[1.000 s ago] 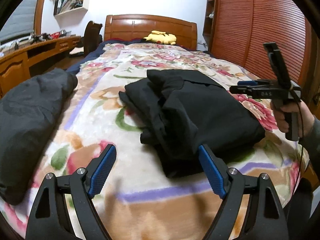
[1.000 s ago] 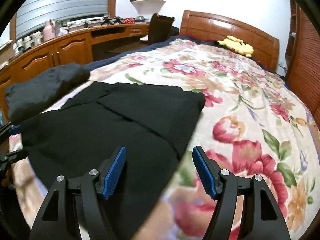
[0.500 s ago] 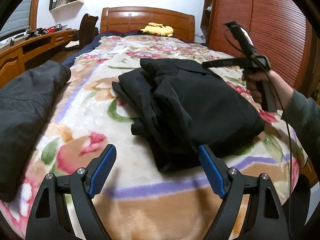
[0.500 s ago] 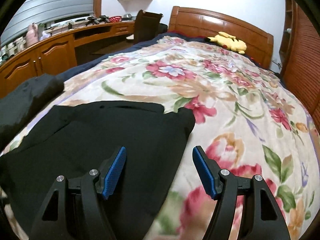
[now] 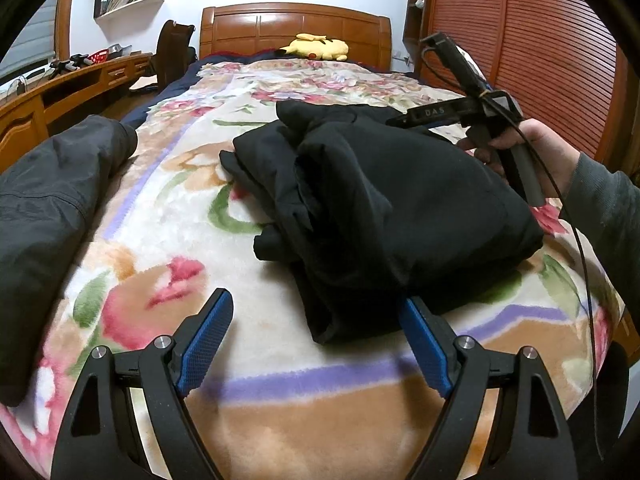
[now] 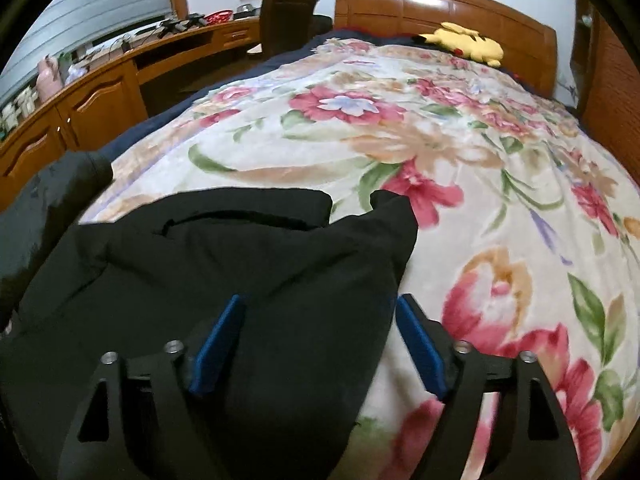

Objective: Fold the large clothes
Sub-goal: 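Lower the open right tool onto the folded black coat edge, then close the right tool on the black coat bundle edge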

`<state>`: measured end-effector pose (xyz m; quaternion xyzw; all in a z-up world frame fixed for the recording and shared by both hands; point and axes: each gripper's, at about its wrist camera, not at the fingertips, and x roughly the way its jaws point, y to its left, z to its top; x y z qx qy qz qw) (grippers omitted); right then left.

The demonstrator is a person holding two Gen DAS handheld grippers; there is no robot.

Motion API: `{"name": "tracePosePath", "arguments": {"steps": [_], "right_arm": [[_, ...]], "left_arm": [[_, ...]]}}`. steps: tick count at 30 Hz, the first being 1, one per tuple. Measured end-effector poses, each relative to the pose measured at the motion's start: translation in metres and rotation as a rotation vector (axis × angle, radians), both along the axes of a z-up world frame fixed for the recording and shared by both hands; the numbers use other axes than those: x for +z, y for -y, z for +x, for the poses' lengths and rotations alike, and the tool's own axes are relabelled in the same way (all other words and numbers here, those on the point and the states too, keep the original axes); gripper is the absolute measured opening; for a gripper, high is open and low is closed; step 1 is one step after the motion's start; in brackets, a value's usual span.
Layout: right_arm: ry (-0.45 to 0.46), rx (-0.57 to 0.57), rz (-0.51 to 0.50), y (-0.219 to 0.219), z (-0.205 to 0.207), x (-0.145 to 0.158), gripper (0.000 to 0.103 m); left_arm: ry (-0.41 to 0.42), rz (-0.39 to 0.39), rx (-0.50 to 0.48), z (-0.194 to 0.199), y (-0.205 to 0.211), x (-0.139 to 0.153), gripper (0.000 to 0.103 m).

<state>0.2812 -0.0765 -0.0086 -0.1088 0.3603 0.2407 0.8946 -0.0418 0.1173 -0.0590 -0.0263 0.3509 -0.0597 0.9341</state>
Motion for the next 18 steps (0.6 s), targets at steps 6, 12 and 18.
{"name": "tracePosePath", "arguments": {"steps": [6, 12, 18], "right_arm": [[-0.048, -0.021, 0.015, 0.006, 0.005, 0.002, 0.085], [-0.05, -0.023, 0.025, 0.002, 0.019, 0.0, 0.085], [-0.145, -0.017, 0.051, -0.001, 0.041, -0.015, 0.085]], "left_arm": [[-0.025, -0.06, -0.046, 0.004, -0.001, -0.003, 0.052], [-0.049, -0.089, -0.066, 0.006, 0.004, -0.007, 0.037], [-0.059, -0.14, -0.086, 0.009, 0.003, -0.006, 0.02]]}}
